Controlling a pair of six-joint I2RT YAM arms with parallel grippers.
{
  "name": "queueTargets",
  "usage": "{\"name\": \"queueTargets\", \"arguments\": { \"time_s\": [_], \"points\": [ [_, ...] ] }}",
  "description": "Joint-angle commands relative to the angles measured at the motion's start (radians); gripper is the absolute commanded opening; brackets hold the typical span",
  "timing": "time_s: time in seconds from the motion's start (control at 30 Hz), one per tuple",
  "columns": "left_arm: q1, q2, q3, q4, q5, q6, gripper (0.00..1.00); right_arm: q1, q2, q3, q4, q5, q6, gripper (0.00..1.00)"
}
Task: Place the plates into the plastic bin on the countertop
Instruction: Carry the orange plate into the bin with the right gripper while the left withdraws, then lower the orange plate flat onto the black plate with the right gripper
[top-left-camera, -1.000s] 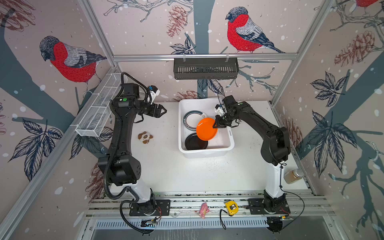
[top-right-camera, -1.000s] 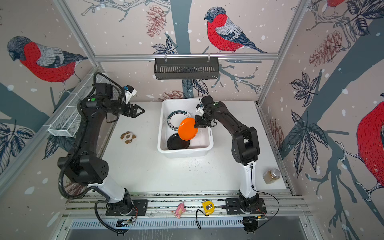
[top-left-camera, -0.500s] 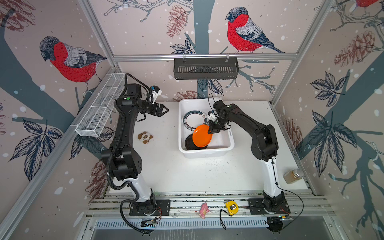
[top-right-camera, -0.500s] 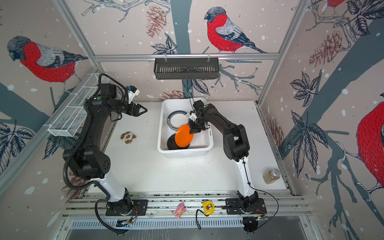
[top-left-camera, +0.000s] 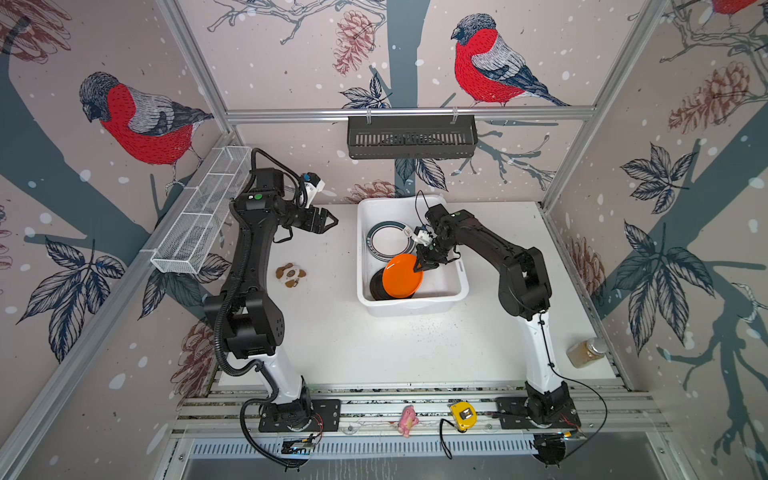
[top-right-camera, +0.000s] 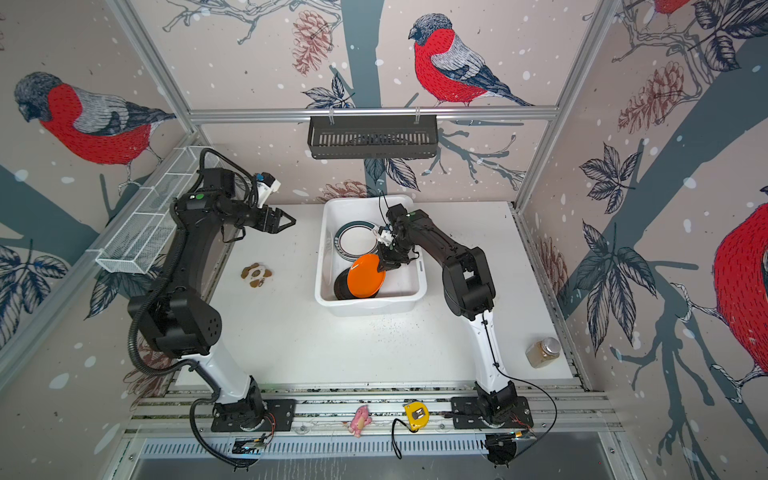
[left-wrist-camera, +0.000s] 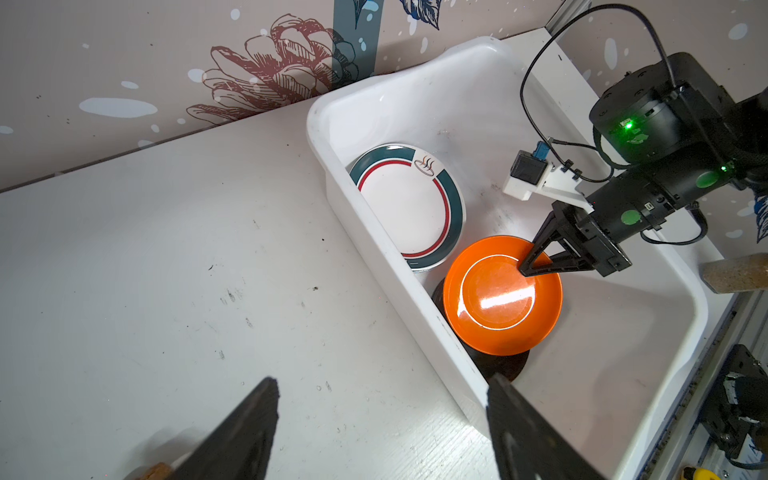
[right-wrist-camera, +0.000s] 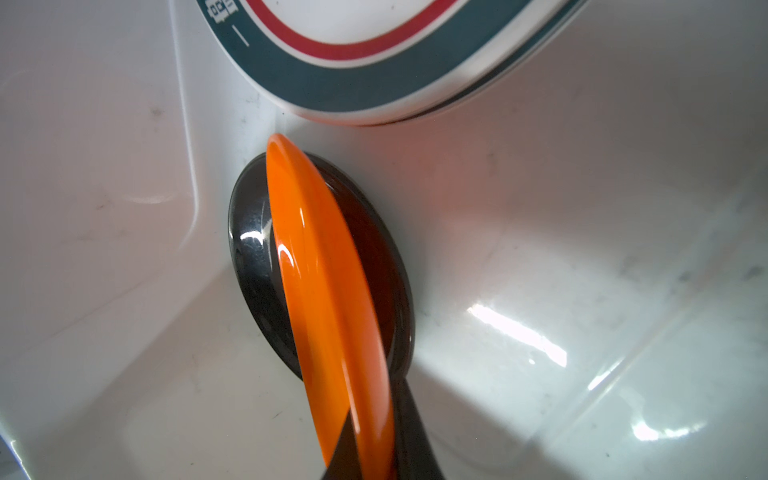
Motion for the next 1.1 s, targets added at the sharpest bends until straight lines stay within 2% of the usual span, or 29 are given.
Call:
{"name": "queueTargets", "arguments": {
  "time_s": [0.0, 0.27, 1.07],
  "points": [
    [0.003, 0.001, -0.002, 0.002, 0.036, 0.006, 0.79, 0.0, 0.006, -0.011, -0.026, 0.031, -0.02, 0.11],
    [0.003, 0.002, -0.006, 0.005, 0.042, 0.009, 0.79, -0.002, 0.008, -0.016, -0.026, 0.054, -0.018, 0.18],
    [0.004, -0.026, -0.054, 0.019, 0.055, 0.012, 0.79, 0.001, 0.008, -0.053, -0.012, 0.054, -0.015, 0.22]
  ]
}}
